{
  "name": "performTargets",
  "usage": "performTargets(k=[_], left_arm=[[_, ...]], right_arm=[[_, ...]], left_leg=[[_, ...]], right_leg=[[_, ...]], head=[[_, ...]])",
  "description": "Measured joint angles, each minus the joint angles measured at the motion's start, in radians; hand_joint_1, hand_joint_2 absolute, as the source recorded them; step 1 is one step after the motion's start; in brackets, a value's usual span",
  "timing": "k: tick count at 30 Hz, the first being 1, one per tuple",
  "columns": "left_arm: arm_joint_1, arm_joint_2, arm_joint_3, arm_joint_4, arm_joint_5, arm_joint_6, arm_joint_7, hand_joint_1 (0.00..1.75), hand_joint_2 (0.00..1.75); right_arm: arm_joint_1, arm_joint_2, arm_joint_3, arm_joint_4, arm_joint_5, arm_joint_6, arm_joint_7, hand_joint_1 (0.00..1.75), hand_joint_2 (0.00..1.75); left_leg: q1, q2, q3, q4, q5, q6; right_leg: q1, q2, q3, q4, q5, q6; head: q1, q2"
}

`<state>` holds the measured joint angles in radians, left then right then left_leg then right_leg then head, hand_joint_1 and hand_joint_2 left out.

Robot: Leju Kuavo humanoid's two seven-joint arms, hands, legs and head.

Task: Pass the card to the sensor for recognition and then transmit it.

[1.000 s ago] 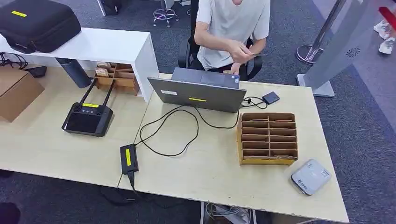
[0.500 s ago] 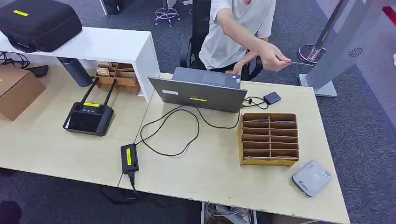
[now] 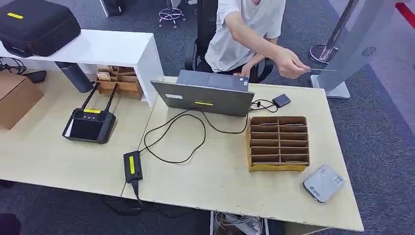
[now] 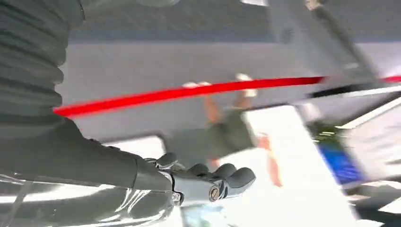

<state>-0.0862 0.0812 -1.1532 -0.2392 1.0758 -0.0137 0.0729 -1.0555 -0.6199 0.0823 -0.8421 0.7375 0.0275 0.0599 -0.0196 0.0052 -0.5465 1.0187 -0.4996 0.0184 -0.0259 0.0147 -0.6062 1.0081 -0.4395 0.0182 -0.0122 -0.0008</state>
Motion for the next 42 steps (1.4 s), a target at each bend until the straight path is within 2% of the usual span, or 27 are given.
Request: performTargets(k=[5,8,13,16,20,24,26,31,42], left_arm=[[-0.006,-0.008,-0.009,0.000,-0.020,-0.008,0.003,0.00,1.75],[-0.008,-0.010,-0.017,0.000,-0.031,-0.011,0.006,0.00,1.75],[-0.012,-0.013,-0.018,0.000,-0.048,-0.011,0.006,0.00,1.75],[-0.012,-0.014,-0.018,0.000,-0.051,-0.003,0.004,0.00,1.75],[-0.017,-0.017,-0.018,0.000,-0.074,0.046,-0.037,0.00,1.75],[-0.026,-0.017,-0.019,0.000,-0.097,0.064,-0.052,0.00,1.75],[-0.031,-0.017,-0.019,0.000,-0.108,0.061,-0.056,0.00,1.75],[-0.037,-0.019,-0.019,-0.002,-0.087,-0.010,-0.047,0.00,1.75],[-0.035,-0.028,-0.016,-0.002,-0.079,-0.028,-0.053,0.00,1.75]], right_arm=[[-0.003,0.010,0.255,-0.107,-0.049,-0.021,-0.013,0.00,1.75],[-0.005,0.016,0.344,-0.140,-0.070,-0.021,-0.019,0.00,1.75],[-0.004,0.018,0.432,-0.182,-0.100,-0.006,-0.032,0.00,1.75],[-0.003,0.020,0.463,-0.202,-0.111,0.001,-0.031,0.00,1.75],[0.009,0.020,0.491,-0.237,-0.126,0.009,-0.020,0.00,1.75],[0.025,0.020,0.509,-0.264,-0.134,0.011,-0.013,0.00,1.75],[0.032,0.020,0.514,-0.273,-0.137,0.011,-0.010,0.00,1.75],[0.041,0.023,0.532,-0.279,-0.145,0.017,-0.011,0.00,1.75],[0.061,0.046,0.556,-0.279,-0.169,0.024,-0.015,0.00,1.75]], left_leg=[[0.002,-0.007,-0.001,0.000,0.002,-0.002],[0.002,-0.010,-0.002,0.000,0.003,-0.003],[0.002,-0.011,-0.003,0.000,0.003,-0.003],[0.002,-0.011,-0.003,0.000,0.003,-0.003],[0.002,-0.011,-0.003,0.000,0.003,-0.003],[0.002,-0.011,-0.003,0.000,0.003,-0.003],[0.002,-0.011,-0.003,0.000,0.003,-0.003],[0.002,-0.011,-0.003,0.000,0.003,-0.003],[0.002,-0.012,-0.004,0.000,0.003,-0.003]], right_leg=[[0.001,-0.006,0.001,0.000,0.000,0.000],[0.002,-0.009,0.001,0.000,0.000,0.000],[0.001,-0.011,0.001,0.000,0.000,0.000],[0.001,-0.011,0.001,0.000,0.000,0.000],[0.001,-0.011,0.001,0.000,0.000,0.000],[0.002,-0.010,0.001,0.000,0.000,0.000],[0.002,-0.010,0.001,0.000,0.000,0.000],[0.002,-0.010,0.001,0.000,0.000,0.000],[0.002,-0.011,0.001,0.000,0.000,0.000]], head=[[0.000,0.000],[0.000,0.000],[0.000,0.000],[0.000,0.000],[0.001,0.000],[0.000,0.000],[0.000,0.000],[0.000,0.000],[0.000,0.000]])
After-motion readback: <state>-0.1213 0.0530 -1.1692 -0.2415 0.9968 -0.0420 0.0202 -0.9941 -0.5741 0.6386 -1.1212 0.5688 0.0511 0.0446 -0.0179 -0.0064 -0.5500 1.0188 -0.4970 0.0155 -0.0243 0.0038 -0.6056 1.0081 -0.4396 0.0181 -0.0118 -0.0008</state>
